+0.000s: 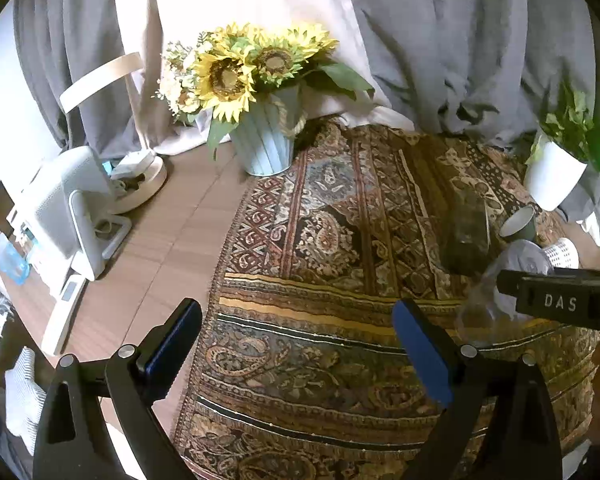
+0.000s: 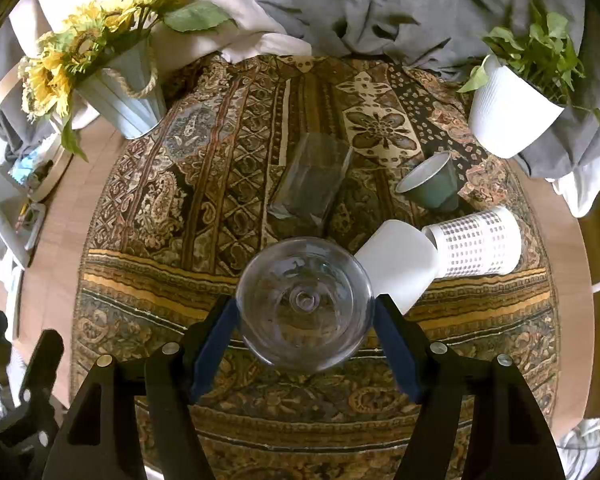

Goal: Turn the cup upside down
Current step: 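Lower the inverted glass cup onto the rug and open the right gripper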

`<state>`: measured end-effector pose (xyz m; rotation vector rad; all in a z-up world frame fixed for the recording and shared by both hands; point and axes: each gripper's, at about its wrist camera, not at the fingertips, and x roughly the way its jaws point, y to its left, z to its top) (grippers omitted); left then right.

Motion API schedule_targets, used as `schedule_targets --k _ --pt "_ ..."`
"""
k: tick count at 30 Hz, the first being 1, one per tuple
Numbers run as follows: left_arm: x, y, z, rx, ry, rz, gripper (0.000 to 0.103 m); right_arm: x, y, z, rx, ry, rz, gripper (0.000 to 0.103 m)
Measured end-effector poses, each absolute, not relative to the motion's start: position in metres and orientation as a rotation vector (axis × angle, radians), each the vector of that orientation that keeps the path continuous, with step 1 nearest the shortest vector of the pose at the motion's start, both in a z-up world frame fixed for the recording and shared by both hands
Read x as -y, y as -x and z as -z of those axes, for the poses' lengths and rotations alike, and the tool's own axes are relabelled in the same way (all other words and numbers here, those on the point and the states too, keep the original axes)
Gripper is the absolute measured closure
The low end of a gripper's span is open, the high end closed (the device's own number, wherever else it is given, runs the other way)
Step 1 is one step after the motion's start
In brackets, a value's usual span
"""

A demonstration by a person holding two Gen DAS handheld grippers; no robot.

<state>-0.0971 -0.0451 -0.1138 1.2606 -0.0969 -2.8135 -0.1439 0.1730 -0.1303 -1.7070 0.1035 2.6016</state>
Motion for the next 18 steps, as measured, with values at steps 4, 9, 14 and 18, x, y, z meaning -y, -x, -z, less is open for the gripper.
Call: schedule_targets --k 4,9,14,18 --pt "0.046 0.099 0.112 0.096 -1.245 2.803 0.004 -0.174 0.146 0.131 -0.122 1.72 -2.607 0.032" --pt "0.044 0.098 0.108 0.104 -1.223 2.803 0.003 -0.178 0.144 0.134 -0.175 1.715 -2.62 0.023" --pt "0.045 0.094 0.101 0.08 -1.198 2.808 0.003 -0.177 0.131 0.124 -0.175 1.661 -2.67 0.02" --pt "0.044 0.087 0.087 0.069 -1.148 2.827 0.002 -0.189 0.099 0.1 -0.258 1.487 -2.721 0.02"
